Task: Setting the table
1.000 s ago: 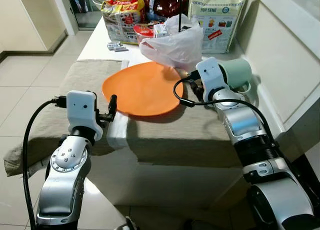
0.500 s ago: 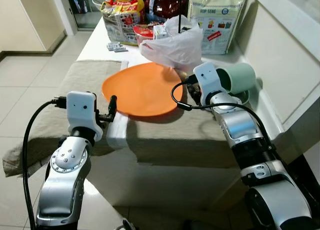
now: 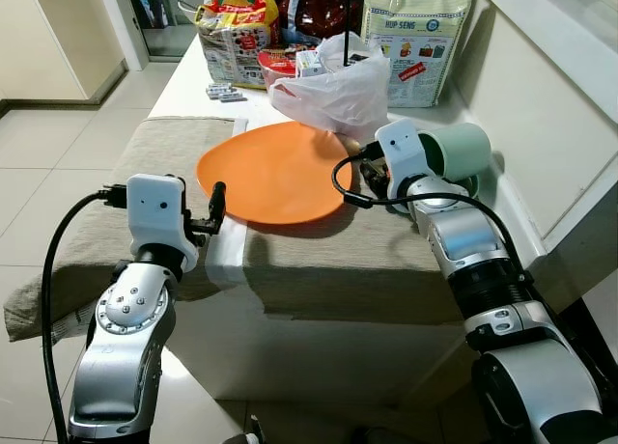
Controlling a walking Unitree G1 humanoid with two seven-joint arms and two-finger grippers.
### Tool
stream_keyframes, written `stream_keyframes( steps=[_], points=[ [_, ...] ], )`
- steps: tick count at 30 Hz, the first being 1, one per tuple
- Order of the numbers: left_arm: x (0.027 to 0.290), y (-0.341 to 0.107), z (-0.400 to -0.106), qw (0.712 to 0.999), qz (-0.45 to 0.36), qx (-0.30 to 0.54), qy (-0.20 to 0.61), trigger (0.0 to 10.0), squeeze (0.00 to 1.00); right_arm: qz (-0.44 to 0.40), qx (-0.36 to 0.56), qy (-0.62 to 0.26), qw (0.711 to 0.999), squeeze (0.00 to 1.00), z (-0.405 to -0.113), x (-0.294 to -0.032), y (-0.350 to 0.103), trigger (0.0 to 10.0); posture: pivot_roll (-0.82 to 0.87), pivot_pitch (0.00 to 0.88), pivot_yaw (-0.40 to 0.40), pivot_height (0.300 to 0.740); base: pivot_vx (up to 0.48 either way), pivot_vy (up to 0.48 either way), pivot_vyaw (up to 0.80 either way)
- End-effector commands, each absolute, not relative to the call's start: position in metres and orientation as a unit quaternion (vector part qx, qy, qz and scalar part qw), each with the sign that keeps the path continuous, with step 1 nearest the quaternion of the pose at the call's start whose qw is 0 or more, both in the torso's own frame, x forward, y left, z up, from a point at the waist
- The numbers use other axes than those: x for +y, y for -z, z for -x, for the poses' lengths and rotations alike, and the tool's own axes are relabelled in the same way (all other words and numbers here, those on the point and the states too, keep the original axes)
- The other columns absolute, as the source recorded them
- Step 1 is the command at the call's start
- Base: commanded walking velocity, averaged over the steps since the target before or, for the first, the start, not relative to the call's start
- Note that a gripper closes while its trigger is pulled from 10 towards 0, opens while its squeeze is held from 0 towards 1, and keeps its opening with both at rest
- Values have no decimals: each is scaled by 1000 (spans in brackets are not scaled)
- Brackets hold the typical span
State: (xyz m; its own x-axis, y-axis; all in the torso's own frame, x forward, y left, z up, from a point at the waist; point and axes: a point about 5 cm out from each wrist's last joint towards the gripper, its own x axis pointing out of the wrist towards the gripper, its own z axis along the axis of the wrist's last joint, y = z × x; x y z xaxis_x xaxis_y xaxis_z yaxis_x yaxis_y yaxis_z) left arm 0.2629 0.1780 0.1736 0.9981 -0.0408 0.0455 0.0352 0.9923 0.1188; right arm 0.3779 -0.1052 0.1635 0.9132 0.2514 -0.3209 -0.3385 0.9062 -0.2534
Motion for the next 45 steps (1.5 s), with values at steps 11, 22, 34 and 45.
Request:
stream_keyframes(
  steps=[11, 22, 34, 45],
  points=[
    [177, -175, -259, 998, -59, -21, 17, 10000, 0, 123, 231, -170, 950, 0, -357, -103, -113, 0, -36, 103, 33, 740, 0, 0, 0],
    [177, -176, -259, 998, -62, -21, 17, 10000, 0, 137, 89, -118, 979, 0, -356, -101, -142, 0, -36, 112, 38, 740, 0, 0, 0],
    [178, -176, -259, 998, -64, -20, 18, 10000, 0, 152, -88, -61, 983, 0, -348, -103, -190, 0, -37, 106, 42, 740, 0, 0, 0],
    [177, -176, -260, 997, -69, -23, 24, 10000, 0, 140, -175, -44, 974, 0, -340, -104, -212, 0, -40, 94, 45, 740, 0, 0, 0]
  ],
)
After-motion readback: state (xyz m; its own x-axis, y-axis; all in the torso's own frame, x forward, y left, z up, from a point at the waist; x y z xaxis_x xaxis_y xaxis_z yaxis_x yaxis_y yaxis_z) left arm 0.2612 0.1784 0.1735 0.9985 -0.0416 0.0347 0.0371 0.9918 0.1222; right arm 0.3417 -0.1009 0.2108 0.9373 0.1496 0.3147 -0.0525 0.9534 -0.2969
